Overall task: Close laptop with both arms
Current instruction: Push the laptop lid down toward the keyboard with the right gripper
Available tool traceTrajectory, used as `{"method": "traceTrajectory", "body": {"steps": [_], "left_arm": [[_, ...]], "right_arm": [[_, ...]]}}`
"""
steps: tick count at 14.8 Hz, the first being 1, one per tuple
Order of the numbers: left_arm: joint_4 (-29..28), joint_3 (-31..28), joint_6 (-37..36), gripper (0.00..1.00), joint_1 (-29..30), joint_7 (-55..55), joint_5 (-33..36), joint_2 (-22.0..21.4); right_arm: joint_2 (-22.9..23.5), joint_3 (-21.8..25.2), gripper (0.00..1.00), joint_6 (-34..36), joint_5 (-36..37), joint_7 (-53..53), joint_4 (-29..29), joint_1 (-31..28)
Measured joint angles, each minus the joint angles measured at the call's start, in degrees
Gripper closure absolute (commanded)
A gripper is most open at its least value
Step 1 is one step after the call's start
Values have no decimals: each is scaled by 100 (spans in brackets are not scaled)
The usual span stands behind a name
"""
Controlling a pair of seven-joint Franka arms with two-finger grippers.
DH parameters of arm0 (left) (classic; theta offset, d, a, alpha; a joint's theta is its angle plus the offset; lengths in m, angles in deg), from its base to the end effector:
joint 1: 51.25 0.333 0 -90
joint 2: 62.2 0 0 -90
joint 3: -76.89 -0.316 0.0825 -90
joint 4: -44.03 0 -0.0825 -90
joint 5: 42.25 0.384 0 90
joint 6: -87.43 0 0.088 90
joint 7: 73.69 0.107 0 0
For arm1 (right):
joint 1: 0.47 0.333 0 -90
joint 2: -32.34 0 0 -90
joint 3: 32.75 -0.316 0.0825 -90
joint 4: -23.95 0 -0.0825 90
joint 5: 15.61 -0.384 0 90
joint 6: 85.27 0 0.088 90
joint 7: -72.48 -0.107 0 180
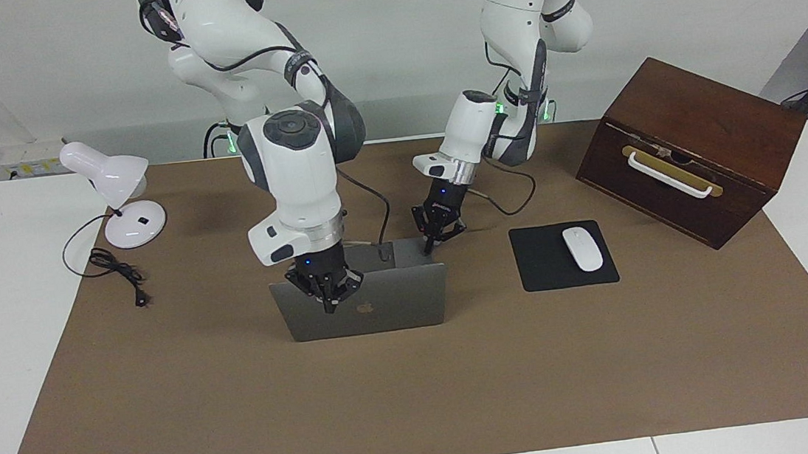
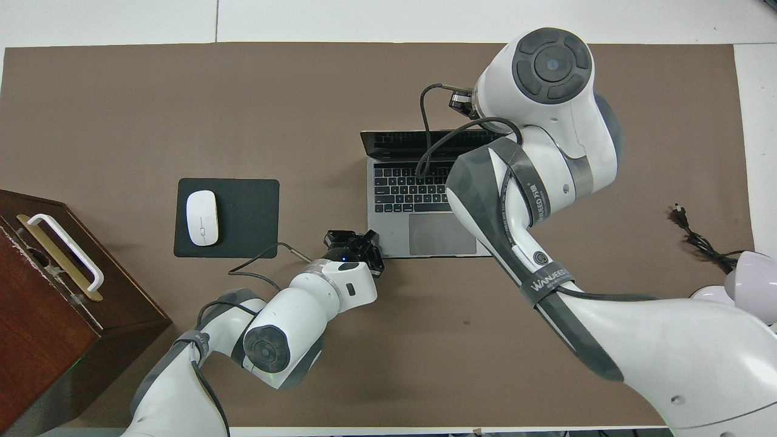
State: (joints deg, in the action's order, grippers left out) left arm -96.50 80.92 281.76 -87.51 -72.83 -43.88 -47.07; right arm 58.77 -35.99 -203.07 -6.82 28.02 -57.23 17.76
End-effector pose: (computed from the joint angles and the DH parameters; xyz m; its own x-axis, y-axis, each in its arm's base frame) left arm 0.4073 -0.3409 0.2724 0.6119 -0.4848 0.6249 -0.6337 -0.7733 0.0207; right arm 0.6674 0.2459 0.4528 0.9174 -0.3388 0.2088 -0.3391 -0.9401 -0.0357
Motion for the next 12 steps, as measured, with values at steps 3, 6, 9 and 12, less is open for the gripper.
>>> {"method": "traceTrajectory", "body": {"steps": [3,6,9,12], "left_arm": [[-2,-8,45,100,-24,88,0,16],[-3,-8,55,100,-26,254,0,20],[-3,-8,67,100,-28,425,0,25],[-26,-7,180,100,-29,597,0,56]], "right_arm": [[-24,-3,100,183,-112,0,0,6],[-82,-126,100,745,-126,0,9,17],[-209,-257,100,1297,-200,0,-63,43],[-339,-275,100,1348,-470,0,-351,40]]}}
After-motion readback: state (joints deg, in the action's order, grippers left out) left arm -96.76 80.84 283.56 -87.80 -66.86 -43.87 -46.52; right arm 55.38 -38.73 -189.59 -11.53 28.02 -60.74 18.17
